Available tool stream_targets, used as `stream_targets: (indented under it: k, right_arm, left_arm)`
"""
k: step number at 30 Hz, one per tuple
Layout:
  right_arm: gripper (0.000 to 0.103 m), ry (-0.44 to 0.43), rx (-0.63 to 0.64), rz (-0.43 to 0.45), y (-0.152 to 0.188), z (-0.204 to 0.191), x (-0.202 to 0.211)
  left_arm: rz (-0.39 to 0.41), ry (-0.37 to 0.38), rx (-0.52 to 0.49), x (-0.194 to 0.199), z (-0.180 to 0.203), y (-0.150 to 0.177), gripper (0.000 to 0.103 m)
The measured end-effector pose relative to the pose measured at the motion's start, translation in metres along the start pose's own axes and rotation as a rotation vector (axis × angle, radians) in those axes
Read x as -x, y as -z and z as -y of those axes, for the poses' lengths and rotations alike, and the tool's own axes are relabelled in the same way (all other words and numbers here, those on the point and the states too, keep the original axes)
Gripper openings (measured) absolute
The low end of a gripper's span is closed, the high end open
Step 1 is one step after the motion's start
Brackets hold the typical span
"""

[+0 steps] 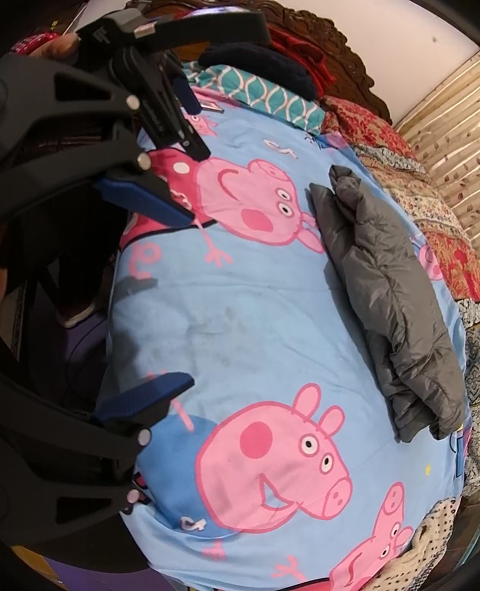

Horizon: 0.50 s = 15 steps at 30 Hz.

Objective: Fold large clothes

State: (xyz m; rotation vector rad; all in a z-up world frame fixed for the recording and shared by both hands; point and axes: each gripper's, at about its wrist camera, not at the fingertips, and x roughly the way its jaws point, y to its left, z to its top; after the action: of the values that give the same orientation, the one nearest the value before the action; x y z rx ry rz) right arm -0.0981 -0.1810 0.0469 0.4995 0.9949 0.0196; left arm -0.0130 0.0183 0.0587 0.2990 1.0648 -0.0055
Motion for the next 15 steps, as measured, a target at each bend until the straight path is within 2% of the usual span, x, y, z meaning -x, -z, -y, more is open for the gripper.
stream_targets:
  k: [15]
  right_arm:
    - [0.078, -0.004, -0.002, -0.001, 0.0016, 0.0012, 0.0012]
  left_arm:
    - [0.003, 0.0, -0.011, 0.0027, 0.0047, -0.0015, 0.096]
